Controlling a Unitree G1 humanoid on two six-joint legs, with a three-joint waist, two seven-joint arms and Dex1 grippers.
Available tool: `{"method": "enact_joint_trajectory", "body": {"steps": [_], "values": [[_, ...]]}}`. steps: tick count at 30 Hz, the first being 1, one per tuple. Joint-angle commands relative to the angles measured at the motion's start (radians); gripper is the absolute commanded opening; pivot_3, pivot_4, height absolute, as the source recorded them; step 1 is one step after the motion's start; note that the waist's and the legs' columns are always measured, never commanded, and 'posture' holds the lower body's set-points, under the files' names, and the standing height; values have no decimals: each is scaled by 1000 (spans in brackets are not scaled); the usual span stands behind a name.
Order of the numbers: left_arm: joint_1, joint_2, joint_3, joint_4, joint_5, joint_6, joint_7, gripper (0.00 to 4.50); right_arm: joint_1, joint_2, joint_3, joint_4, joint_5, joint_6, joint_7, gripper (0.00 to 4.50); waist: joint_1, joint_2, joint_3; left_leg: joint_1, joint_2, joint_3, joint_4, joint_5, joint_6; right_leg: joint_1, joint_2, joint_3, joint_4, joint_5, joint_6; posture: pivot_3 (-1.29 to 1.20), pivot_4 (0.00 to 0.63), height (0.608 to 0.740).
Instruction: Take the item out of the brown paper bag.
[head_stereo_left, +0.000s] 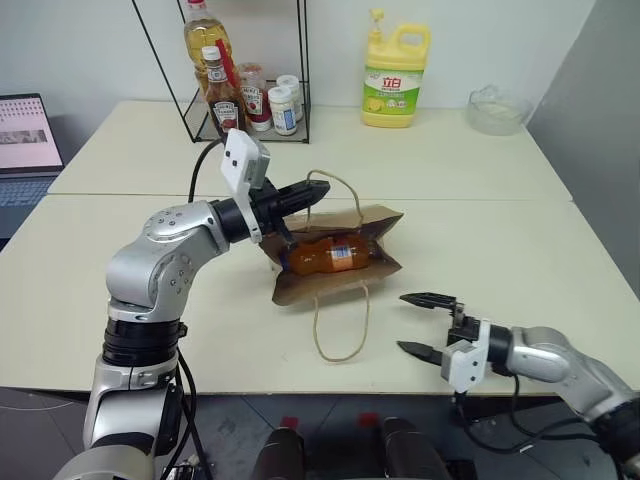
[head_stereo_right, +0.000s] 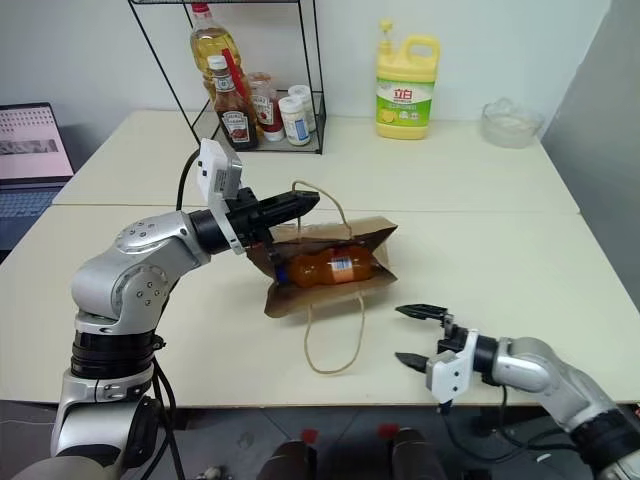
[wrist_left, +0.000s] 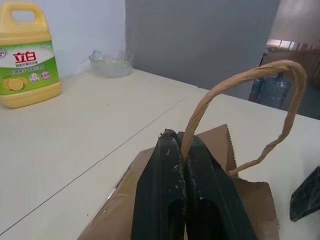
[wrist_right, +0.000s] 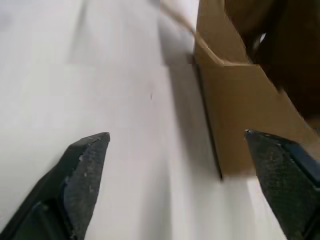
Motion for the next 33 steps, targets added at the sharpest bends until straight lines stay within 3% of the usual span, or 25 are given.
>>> {"method": "enact_joint_trajectory", "body": {"steps": [1,5,7,11,14,19,25,33], "values": [[-12,3,17,-17,-12,-7,0,0,31,-31,-81,-156,196,142,72,4487,-4,1,1,0,0,0,0,0,0,0,0,0,0,0,0,0,150,740],[-23,2,16,-1,-9,-12,-1,0,5,-24,-87,-349,433,454,188,4487,-9,1,2,0,1,0,0,0,0,0,1,0,1,0,0,0,150,740],[-33,2,17,10,-6,-15,-1,0,-28,-14,-86,-456,563,628,214,4116,-6,1,2,0,1,0,0,0,0,0,1,0,1,0,0,0,150,740],[-46,6,16,20,-4,-15,-1,0,-99,46,-106,-598,920,1025,155,2901,-2,1,3,-1,1,-1,0,0,0,0,1,-1,0,0,0,0,150,740],[-50,7,12,21,-3,-15,-1,0,-173,128,-118,-606,1086,1214,92,1783,0,1,3,-1,1,-2,0,0,0,0,1,-1,0,0,0,0,150,740],[-54,12,13,21,-2,-13,-2,0,-295,282,-64,-562,1085,1325,74,121,-4,1,3,-2,1,-1,-1,0,0,-2,1,-1,0,0,0,0,150,740],[-61,14,11,21,1,-14,-4,0,-385,467,8,-406,954,1308,86,50,-6,1,3,-6,2,-1,-1,0,0,-7,2,-2,1,0,0,0,150,740],[-52,8,7,21,5,-22,-8,0,-414,577,8,-213,797,1235,128,50,-6,1,3,-14,2,-2,1,1,-1,-15,2,-2,3,0,0,0,150,740]]}}
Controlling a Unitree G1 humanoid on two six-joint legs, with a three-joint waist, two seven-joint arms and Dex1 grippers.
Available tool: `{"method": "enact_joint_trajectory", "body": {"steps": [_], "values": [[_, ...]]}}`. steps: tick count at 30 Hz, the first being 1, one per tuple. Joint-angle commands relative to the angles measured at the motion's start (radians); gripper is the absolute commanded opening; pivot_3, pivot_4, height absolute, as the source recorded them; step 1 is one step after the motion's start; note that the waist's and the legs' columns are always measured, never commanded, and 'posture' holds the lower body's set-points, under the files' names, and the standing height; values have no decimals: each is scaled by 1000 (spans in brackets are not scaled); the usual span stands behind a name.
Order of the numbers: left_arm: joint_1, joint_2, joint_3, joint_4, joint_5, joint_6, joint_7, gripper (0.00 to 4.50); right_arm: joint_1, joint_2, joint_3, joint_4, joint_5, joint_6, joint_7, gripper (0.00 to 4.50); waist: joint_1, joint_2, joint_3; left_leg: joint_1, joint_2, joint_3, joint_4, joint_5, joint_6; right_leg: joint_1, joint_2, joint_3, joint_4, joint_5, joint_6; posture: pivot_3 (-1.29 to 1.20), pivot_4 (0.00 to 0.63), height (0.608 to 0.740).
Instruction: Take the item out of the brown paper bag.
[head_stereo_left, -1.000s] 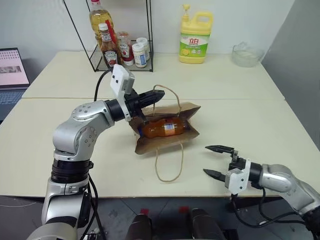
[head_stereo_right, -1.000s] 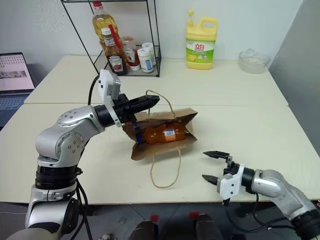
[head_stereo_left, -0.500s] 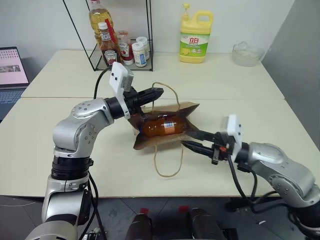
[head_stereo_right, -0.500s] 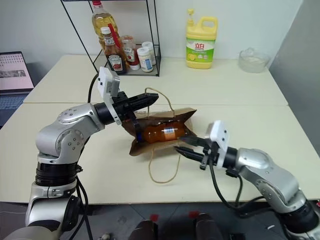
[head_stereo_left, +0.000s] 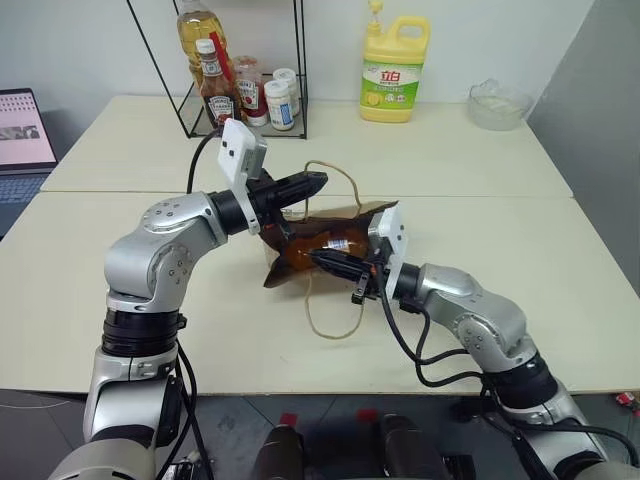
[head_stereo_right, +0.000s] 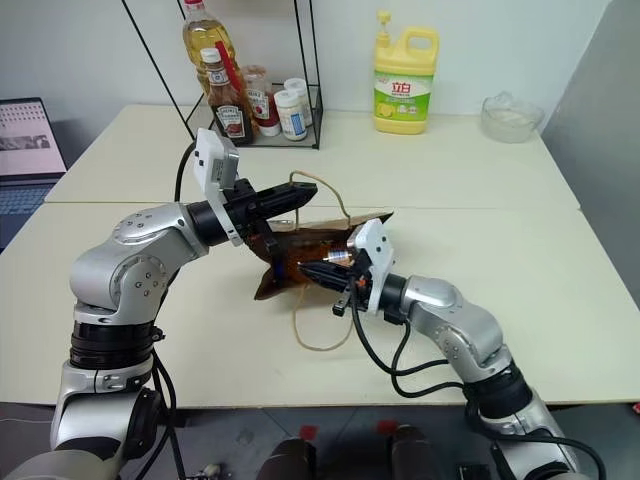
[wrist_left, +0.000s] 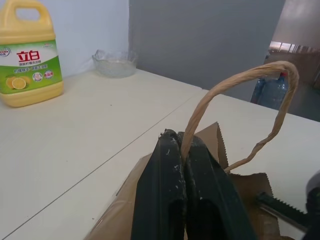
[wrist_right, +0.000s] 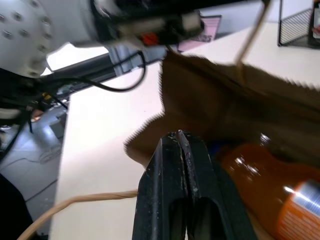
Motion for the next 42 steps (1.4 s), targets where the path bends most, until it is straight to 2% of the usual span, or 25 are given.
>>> {"method": "enact_joint_trajectory", "body": {"steps": [1,6,12,16,22,26,28,34,37,42], "values": [[-10,1,6,-26,1,-18,0,0,-31,26,-8,33,-64,-47,25,50,0,0,0,0,0,0,0,0,0,0,0,0,0,0,0,0,150,740],[-11,-4,3,-20,3,-24,-5,0,-63,26,12,80,-204,-37,-24,50,-1,0,0,0,0,0,0,0,0,0,0,0,0,0,0,0,150,740],[-1,-6,3,-25,2,-28,-9,0,-78,-30,42,33,-334,61,-61,50,2,0,0,0,0,0,0,0,0,0,0,0,0,0,0,0,150,740],[2,-7,3,-27,1,-29,-10,0,-76,-67,15,-62,-322,168,-51,50,6,0,0,-1,0,-1,0,0,0,0,0,-1,0,0,0,0,150,740],[1,-9,1,-17,6,-41,-13,0,-92,-99,-46,-193,-201,367,-8,50,7,0,0,-1,0,-1,1,0,0,0,-1,-1,0,0,0,0,150,740],[4,-13,0,-19,6,-44,-10,0,-112,-27,-141,-210,-75,558,-42,50,4,0,0,-1,0,-1,0,0,1,0,0,-1,0,0,0,0,150,740],[4,-16,-2,-20,7,-45,-9,0,-133,65,-235,-164,-20,677,-111,50,2,0,0,-1,0,-1,0,0,1,0,0,-1,0,0,0,0,150,740],[3,-19,-4,-24,8,-44,-8,0,-209,279,-439,-38,-30,848,-328,50,-1,1,0,-1,0,-1,0,0,1,-1,0,-1,1,0,0,0,150,740],[4,-21,-5,-27,6,-42,-5,0,-225,272,-410,-16,-77,840,-370,50,0,1,1,-3,0,-1,0,0,0,-4,0,-1,1,0,0,0,150,740],[6,-24,-4,-30,6,-42,0,0,-204,157,-212,-20,-198,701,-366,50,-1,1,1,-3,0,-1,-1,0,1,-4,0,-1,1,0,0,0,150,740]]}}
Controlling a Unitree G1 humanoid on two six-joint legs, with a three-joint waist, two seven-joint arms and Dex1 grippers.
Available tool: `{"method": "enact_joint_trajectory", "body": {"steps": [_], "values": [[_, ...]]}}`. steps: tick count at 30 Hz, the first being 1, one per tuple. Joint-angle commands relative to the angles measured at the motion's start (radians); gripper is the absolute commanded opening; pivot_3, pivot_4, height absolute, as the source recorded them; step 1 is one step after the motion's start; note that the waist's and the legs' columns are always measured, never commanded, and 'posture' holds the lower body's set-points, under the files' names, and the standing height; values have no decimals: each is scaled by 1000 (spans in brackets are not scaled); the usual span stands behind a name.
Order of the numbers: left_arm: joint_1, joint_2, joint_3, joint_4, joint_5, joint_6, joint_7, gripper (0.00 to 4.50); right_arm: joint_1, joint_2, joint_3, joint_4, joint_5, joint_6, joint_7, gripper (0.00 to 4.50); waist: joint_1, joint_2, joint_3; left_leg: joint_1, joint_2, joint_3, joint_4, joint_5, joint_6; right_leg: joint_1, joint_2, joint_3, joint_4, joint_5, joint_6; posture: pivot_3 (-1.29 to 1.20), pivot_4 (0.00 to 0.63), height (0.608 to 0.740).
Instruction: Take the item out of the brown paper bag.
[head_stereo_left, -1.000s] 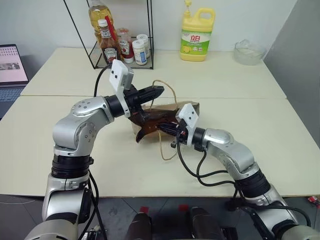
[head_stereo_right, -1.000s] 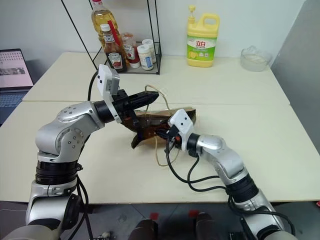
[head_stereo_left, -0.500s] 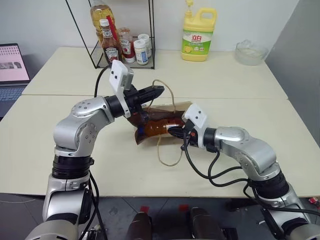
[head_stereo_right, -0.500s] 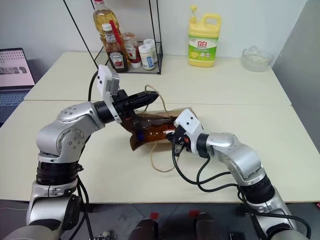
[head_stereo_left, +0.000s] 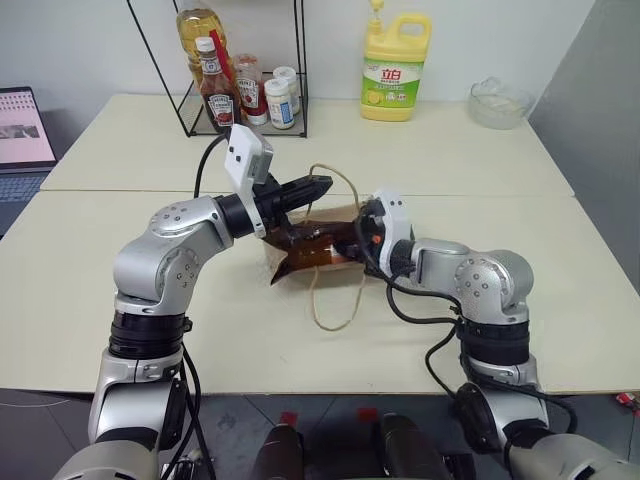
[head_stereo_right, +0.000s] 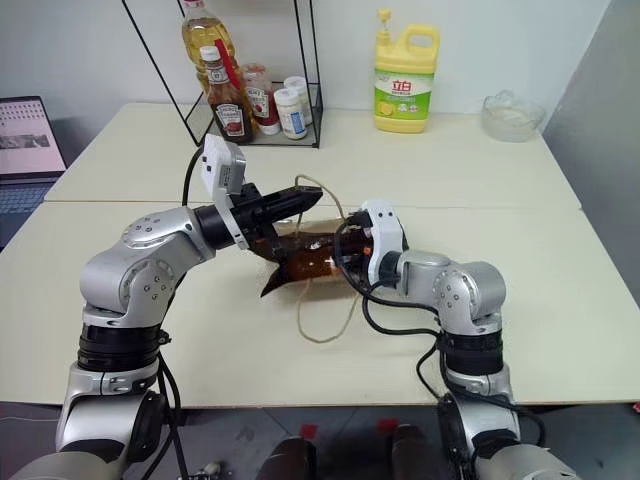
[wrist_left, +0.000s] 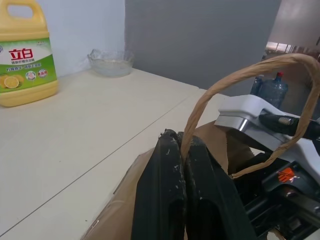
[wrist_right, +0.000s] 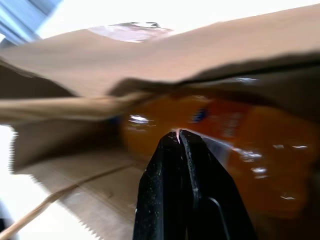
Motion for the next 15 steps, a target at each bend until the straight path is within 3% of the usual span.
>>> {"method": "enact_joint_trajectory", "body": {"steps": [1,7,10,15], "values": [[-5,-3,13,-32,-5,-17,3,0,20,-108,156,-33,-108,-146,27,50,0,0,0,0,0,0,0,0,0,0,0,0,0,0,0,0,150,740],[0,-3,16,-34,-5,-18,6,0,48,-319,430,-74,-282,-450,170,50,0,0,0,0,0,0,0,0,0,0,0,0,-1,0,0,0,150,740],[0,-2,17,-36,-6,-17,8,0,54,-366,475,-92,-325,-528,226,622,0,0,0,0,0,0,1,0,0,0,0,0,-1,0,0,0,150,740],[-3,-1,18,-32,-5,-17,8,0,46,-435,516,-126,-376,-597,344,2291,0,0,0,0,0,0,1,0,0,0,0,0,0,0,0,0,150,740]]}}
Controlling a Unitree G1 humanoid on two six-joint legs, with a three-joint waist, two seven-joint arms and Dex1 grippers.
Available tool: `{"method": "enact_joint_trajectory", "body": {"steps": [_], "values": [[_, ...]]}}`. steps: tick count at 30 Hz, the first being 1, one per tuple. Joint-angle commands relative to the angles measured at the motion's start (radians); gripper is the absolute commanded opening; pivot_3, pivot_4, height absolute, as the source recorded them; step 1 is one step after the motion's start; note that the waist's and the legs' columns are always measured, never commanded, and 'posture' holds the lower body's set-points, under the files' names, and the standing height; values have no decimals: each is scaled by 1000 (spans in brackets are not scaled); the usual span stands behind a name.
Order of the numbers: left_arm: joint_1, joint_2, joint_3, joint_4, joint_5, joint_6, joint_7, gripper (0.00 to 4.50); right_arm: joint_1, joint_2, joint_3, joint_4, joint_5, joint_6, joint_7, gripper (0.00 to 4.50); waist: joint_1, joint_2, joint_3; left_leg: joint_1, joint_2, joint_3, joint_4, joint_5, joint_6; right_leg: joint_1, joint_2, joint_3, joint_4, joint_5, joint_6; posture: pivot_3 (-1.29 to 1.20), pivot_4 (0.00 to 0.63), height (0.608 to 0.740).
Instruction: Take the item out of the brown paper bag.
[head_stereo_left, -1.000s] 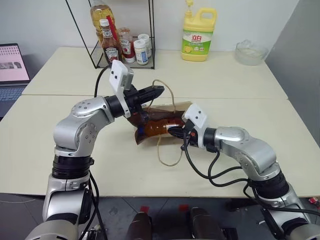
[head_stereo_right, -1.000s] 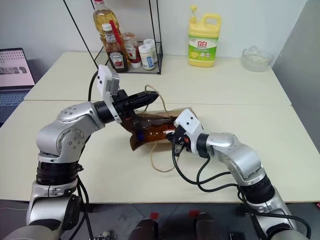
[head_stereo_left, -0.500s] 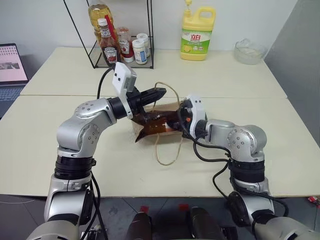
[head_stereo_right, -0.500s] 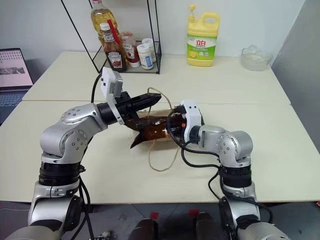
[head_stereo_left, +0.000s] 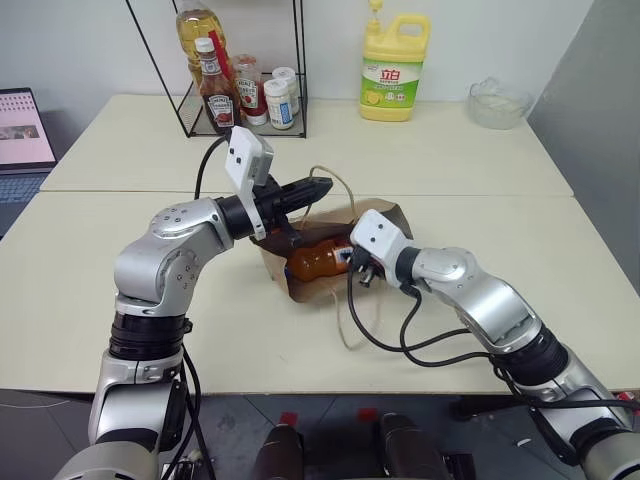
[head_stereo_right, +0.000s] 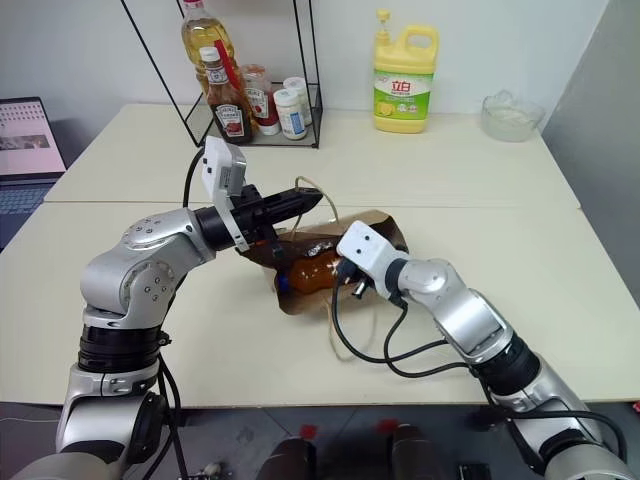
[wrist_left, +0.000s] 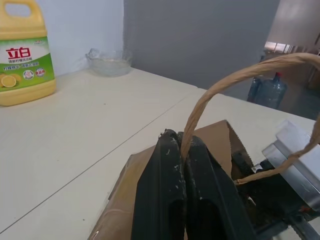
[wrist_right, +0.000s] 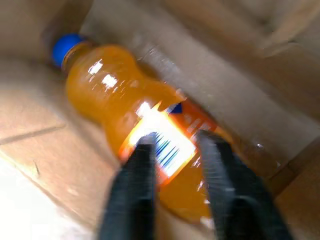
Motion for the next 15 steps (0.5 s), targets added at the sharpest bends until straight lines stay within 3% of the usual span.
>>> {"method": "enact_joint_trajectory", "body": {"steps": [1,6,15], "values": [[-12,-1,18,-29,-4,-17,7,0,-13,-55,46,-42,-60,-73,97,2683,0,0,0,0,0,0,0,0,0,0,0,0,0,0,0,0,150,740],[-18,-6,17,-27,-4,-16,14,0,-41,-128,136,-27,-199,-211,196,4480,0,0,0,0,0,0,0,0,0,0,0,0,0,0,0,0,150,740],[-25,-16,18,-27,-6,-13,33,0,-118,-87,196,129,-460,-412,218,4480,1,0,0,0,0,0,0,1,-2,0,0,0,0,0,0,0,150,740]]}}
